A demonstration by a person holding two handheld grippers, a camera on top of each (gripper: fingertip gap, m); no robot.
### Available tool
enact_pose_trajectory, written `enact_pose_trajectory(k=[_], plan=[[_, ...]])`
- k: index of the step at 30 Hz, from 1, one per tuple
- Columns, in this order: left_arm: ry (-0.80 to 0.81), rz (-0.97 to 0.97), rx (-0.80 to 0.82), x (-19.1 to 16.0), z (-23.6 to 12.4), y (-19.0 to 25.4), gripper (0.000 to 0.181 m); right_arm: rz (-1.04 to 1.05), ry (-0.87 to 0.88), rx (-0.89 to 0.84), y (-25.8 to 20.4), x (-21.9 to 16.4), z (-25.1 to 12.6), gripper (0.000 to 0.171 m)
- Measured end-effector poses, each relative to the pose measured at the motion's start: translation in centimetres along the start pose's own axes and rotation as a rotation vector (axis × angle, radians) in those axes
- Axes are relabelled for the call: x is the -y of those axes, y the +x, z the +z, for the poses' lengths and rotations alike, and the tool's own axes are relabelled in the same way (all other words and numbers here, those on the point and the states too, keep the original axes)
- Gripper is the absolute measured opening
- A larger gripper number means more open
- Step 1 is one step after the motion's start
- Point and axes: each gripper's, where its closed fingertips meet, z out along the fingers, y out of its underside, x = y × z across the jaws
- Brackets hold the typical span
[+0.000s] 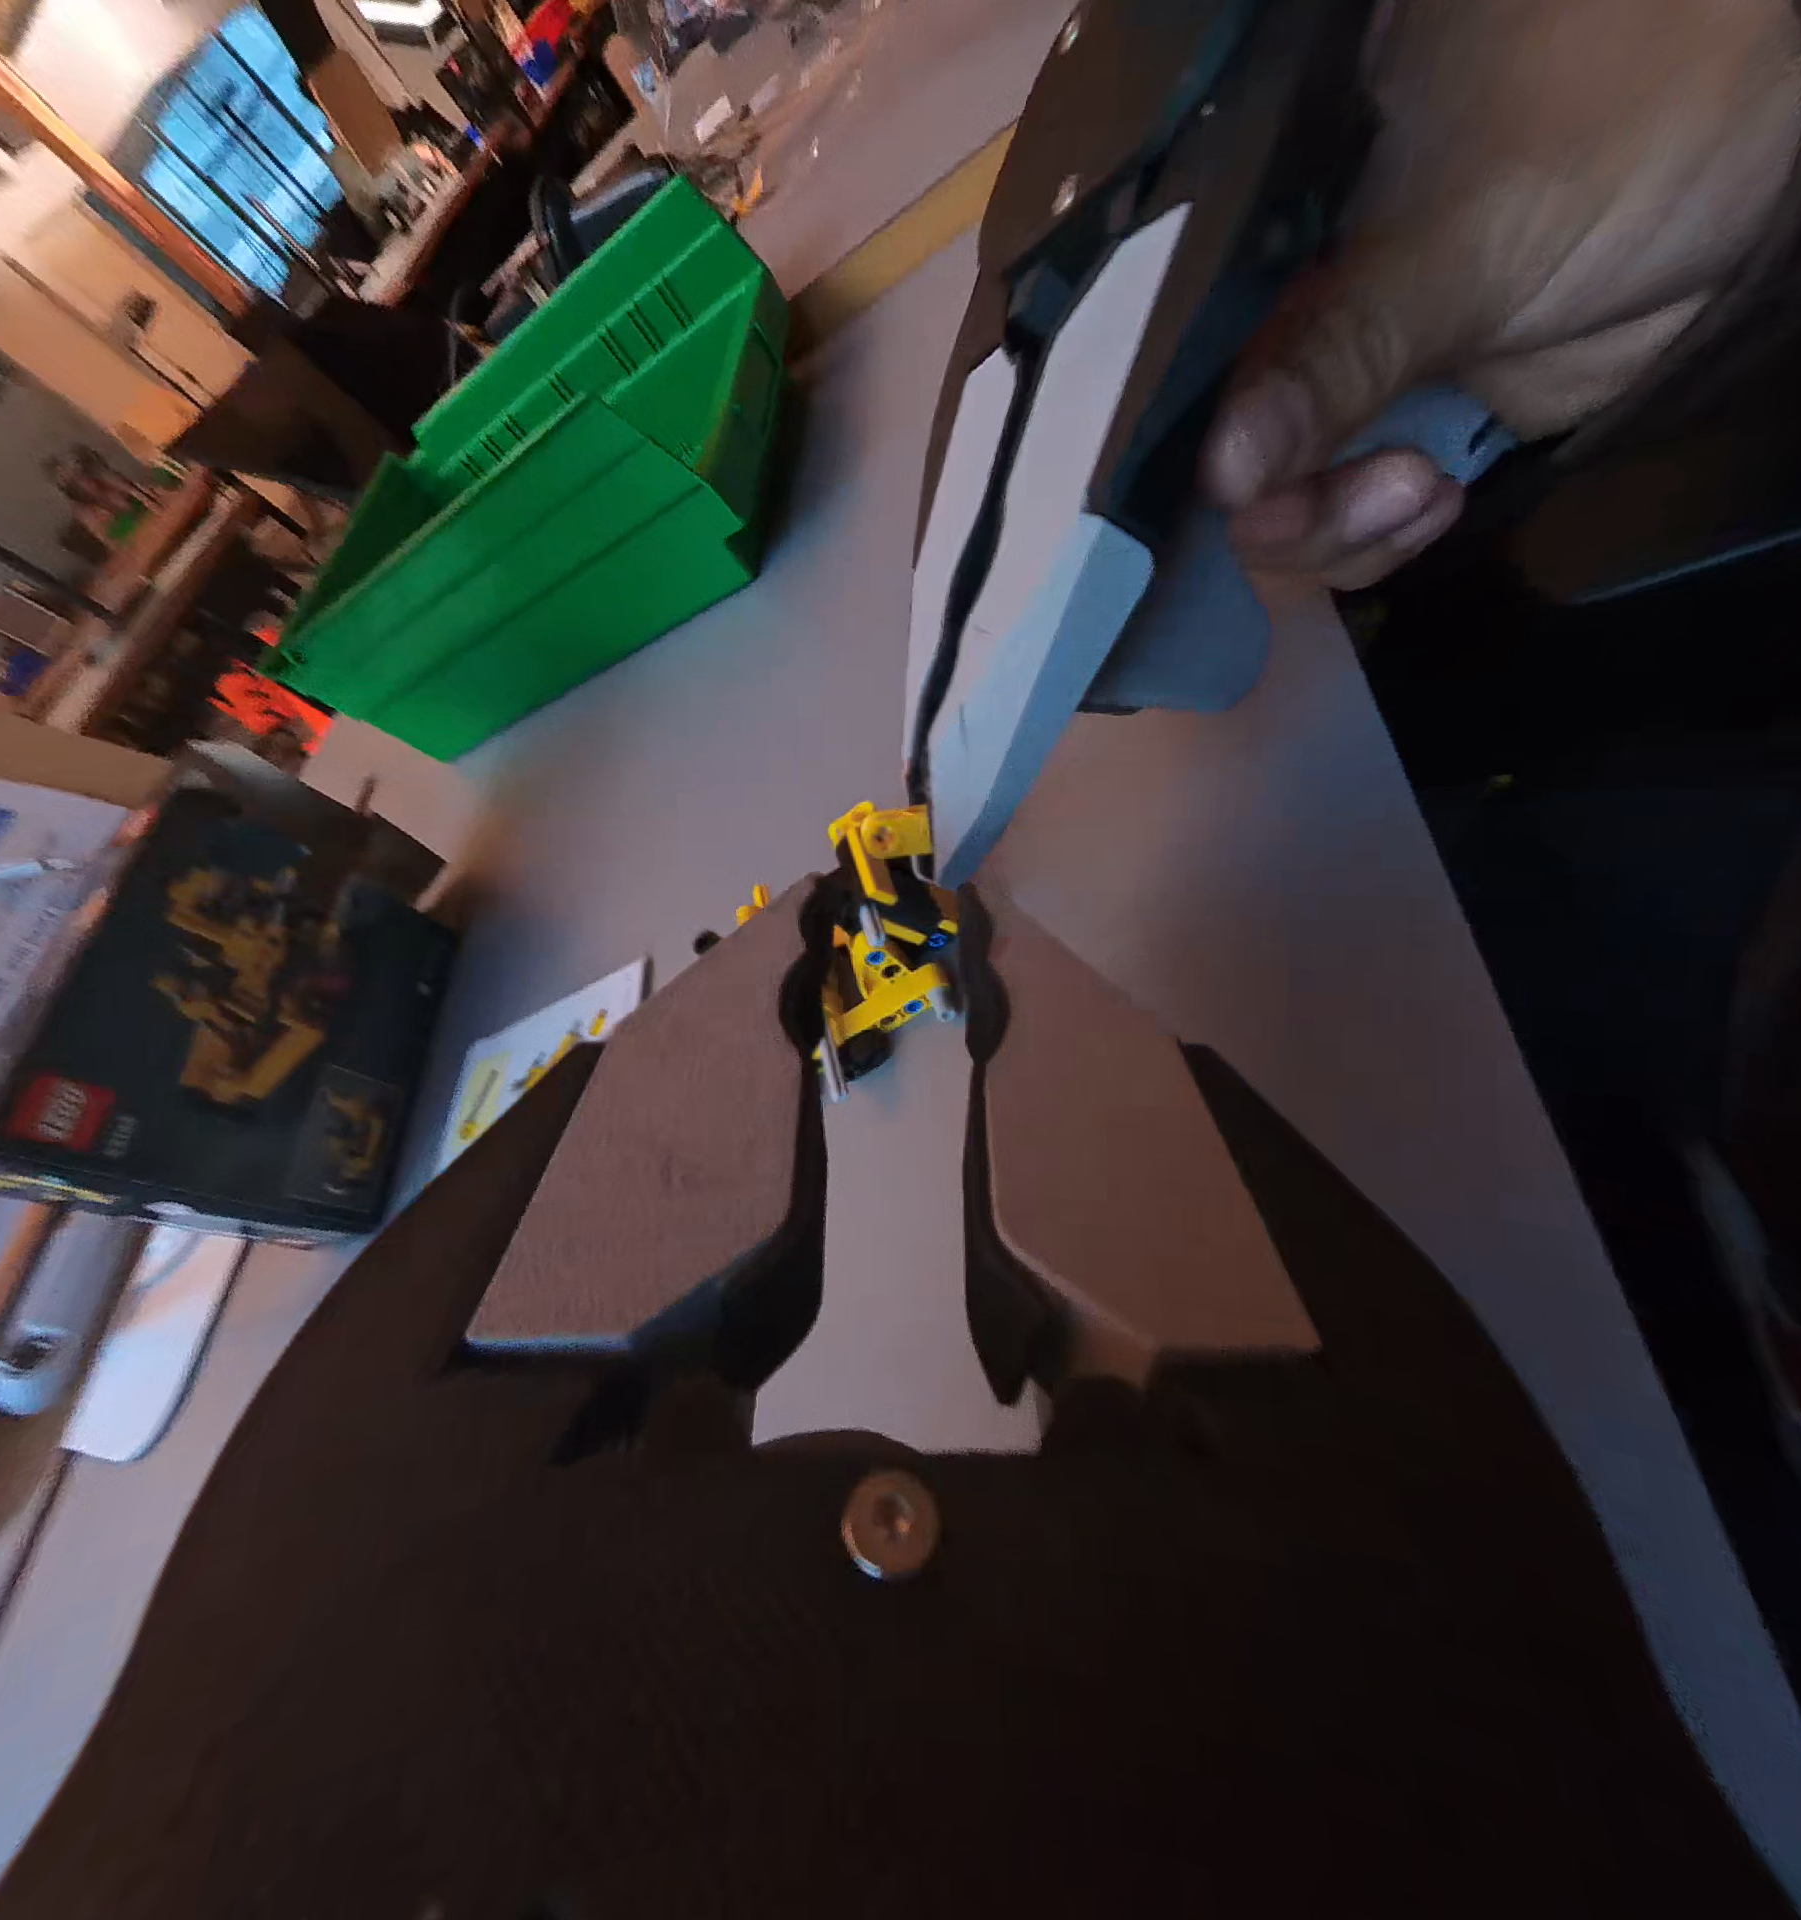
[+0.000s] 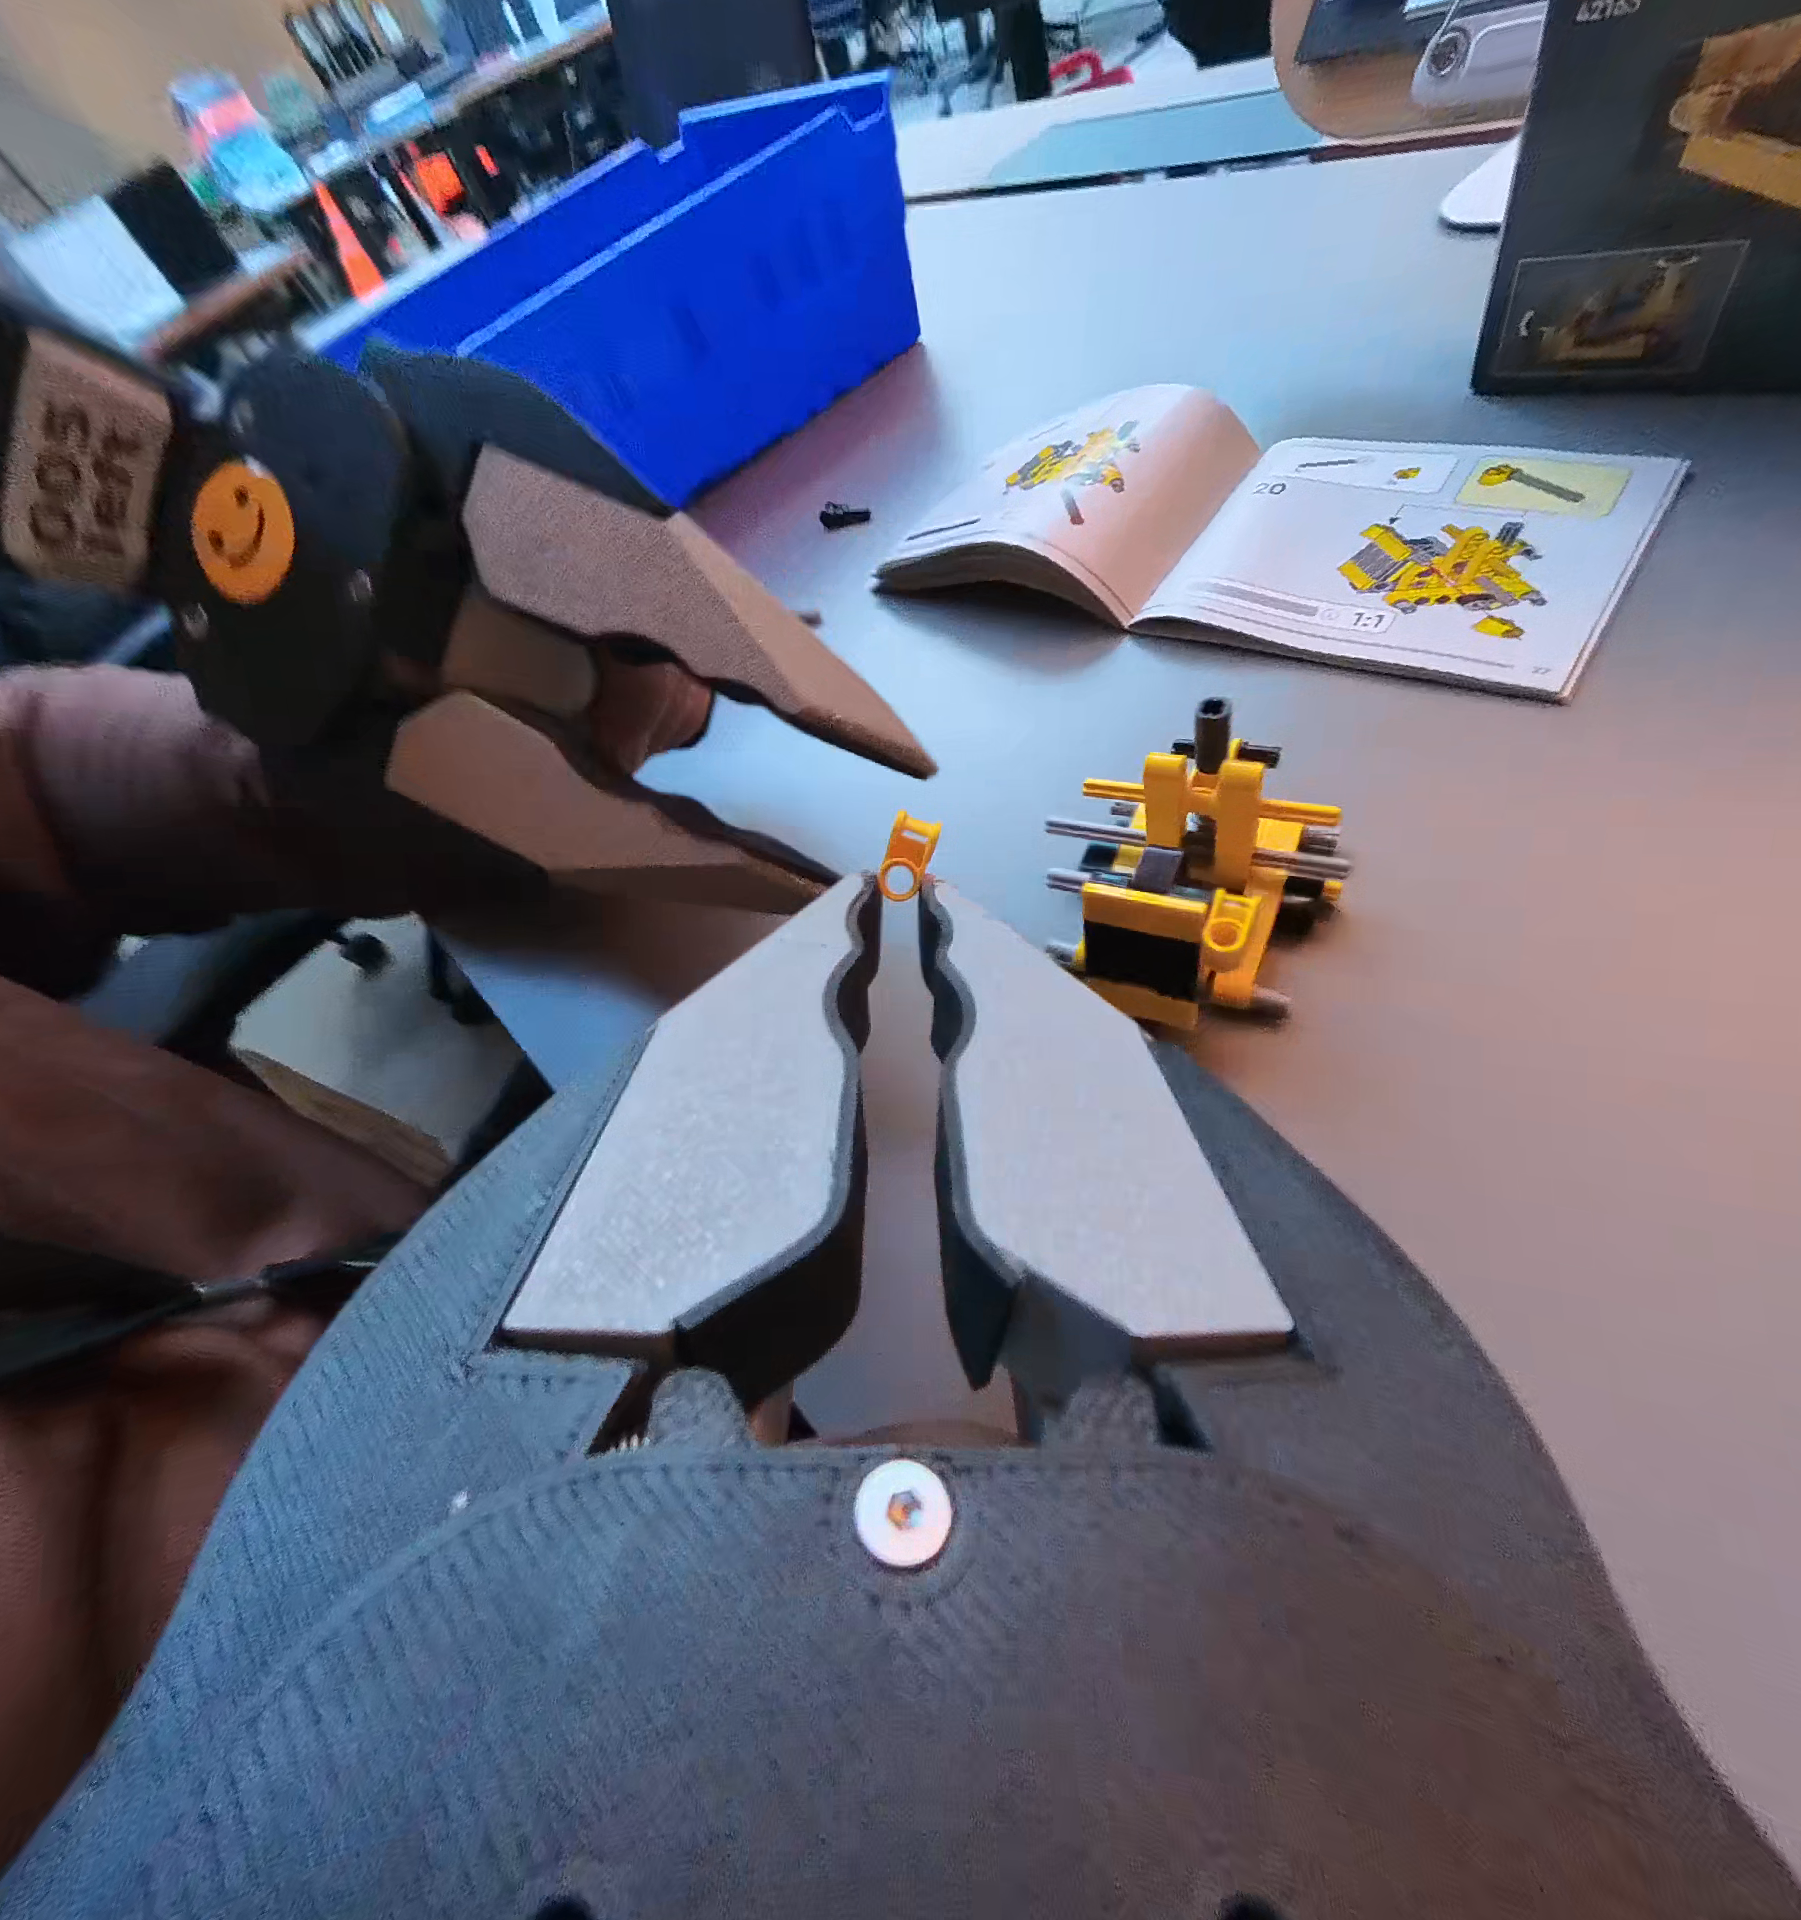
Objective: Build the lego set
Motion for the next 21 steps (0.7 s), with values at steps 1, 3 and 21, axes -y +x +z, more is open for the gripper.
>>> enact_pose_trajectory(k=[1, 3, 21], plan=[[0.007, 0.032, 0.018, 0.2, -0.1, 0.0, 0.019, 0.037, 0.014, 0.023, -0.1, 0.1, -0.1, 0.004], [0.025, 0.074, 0.051, 0.6, -0.4, 0.0, 0.02, 0.116, 0.038, 0.081, -0.5, 0.4, -0.2, 0.004], [0.177, 0.058, -0.027, 2.9, -1.5, 1.8, 0.019, 0.286, 0.029, 0.451, -3.5, 0.5, -0.9, 0.004]])
